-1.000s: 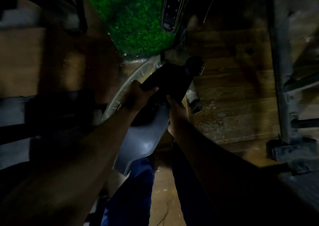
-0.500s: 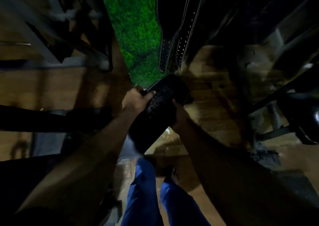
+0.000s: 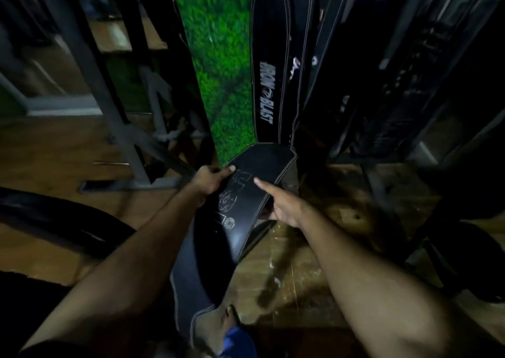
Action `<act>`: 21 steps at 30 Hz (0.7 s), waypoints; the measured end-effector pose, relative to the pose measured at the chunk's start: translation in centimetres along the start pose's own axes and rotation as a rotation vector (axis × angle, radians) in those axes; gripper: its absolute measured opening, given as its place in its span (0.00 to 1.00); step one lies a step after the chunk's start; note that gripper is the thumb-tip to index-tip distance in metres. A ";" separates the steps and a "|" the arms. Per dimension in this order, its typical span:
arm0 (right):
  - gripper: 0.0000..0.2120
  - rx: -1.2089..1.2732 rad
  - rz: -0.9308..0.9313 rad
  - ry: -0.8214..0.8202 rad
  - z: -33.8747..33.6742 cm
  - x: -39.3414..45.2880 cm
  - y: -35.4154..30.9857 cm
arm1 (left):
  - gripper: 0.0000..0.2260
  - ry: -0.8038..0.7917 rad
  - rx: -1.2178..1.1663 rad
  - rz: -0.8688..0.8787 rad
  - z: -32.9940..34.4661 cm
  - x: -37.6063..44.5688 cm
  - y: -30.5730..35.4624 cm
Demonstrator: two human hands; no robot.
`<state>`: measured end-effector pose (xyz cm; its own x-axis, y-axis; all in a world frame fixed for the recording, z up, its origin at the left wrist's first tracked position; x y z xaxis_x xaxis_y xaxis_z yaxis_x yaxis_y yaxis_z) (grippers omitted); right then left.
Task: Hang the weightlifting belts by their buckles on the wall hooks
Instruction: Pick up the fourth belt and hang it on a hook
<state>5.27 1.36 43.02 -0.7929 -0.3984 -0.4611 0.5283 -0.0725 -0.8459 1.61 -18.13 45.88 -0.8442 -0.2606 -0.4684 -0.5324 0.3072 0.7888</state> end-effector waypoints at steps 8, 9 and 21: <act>0.21 0.231 -0.252 0.153 0.9 -2.2 -10.4 | 0.17 0.015 -0.248 0.253 -3.9 -8.1 3.9; 0.21 0.196 -0.262 0.128 1.9 -2.9 -11.5 | 0.17 -0.033 -0.262 0.262 -4.3 -8.7 4.5; 0.20 0.039 -0.490 -0.022 12.3 -7.2 -25.6 | 0.19 -0.067 -0.483 0.447 -12.1 -12.5 13.3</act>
<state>1.13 -5.14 71.27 -0.9447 -0.3279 -0.0058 0.1065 -0.2900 -0.9511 5.89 -21.85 67.02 -0.9878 -0.1412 -0.0657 -0.0553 -0.0764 0.9955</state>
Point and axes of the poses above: each hand's wrist, its own x-axis towards the middle knuckle, its own z-axis out of the palm, y = z × x, the point moved 7 cm from there along x, towards the middle knuckle, and after that the axes turned 7 degrees about -z, right-handed, at the moved point
